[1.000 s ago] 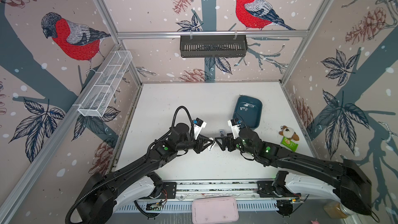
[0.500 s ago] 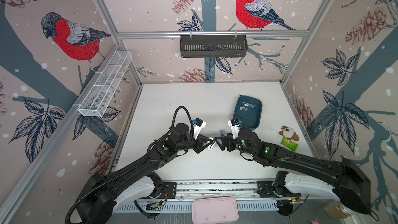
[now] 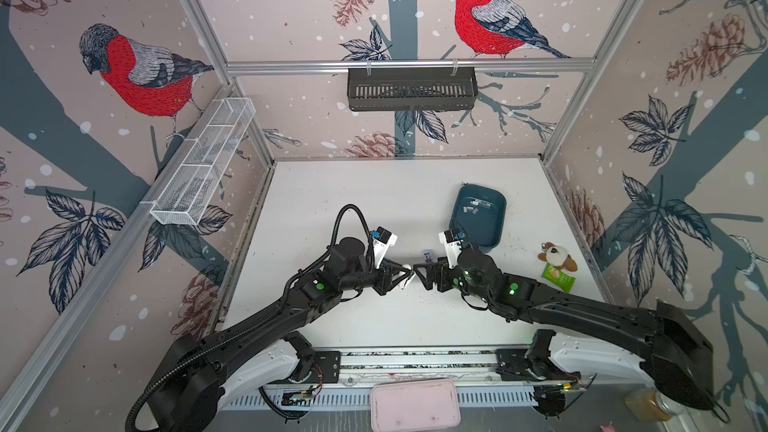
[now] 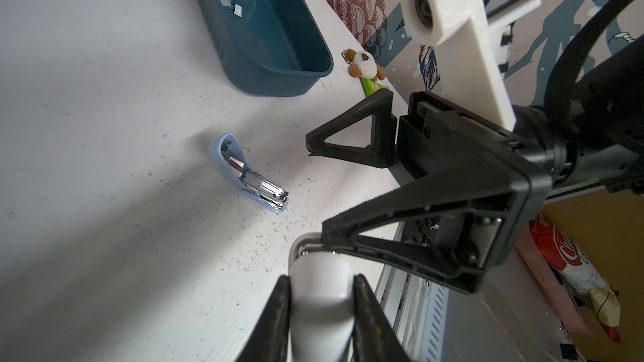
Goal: Load the staples into the stapler
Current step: 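Carry the staple pack toward the right gripper while the right gripper rises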
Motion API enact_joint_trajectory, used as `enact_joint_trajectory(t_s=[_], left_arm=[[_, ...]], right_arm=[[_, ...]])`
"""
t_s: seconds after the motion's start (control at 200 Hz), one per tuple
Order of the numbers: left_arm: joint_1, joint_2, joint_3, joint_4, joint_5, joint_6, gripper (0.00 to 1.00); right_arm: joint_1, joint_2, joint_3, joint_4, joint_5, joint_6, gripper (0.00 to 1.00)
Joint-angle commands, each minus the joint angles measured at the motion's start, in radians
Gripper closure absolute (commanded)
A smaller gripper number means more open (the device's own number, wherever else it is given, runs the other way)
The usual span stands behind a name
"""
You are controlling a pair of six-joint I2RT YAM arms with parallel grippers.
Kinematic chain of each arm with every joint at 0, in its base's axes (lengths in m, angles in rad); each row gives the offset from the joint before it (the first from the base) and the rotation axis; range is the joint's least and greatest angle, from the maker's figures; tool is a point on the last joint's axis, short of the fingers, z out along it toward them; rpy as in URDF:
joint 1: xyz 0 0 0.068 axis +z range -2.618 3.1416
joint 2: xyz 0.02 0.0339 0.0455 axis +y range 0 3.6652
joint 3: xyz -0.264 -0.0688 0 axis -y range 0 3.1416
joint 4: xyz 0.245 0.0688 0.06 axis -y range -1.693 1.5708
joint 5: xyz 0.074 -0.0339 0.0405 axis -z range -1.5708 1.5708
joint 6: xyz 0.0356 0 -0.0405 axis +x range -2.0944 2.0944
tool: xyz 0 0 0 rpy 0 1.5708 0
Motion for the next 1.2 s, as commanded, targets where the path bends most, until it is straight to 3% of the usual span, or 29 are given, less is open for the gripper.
enact_joint_trajectory(t_s=[0.0,0.595,0.926,1.196], left_arm=[[0.001,-0.012,0.004,0.094,0.017,-0.001,0.76],[0.002,-0.021,-0.011,0.082,-0.002,-0.003,0.76],[0.002,-0.025,-0.011,0.085,-0.004,-0.002,0.77],[0.002,-0.025,-0.01,0.091,0.002,-0.002,0.77]], right_arm=[[0.002,0.009,0.001,-0.079,0.05,0.001,0.06],[0.013,-0.026,0.001,-0.086,0.09,0.007,0.06],[-0.036,-0.108,-0.006,0.0,-0.07,0.024,0.06],[-0.041,-0.078,-0.009,0.081,-0.17,0.029,0.05]])
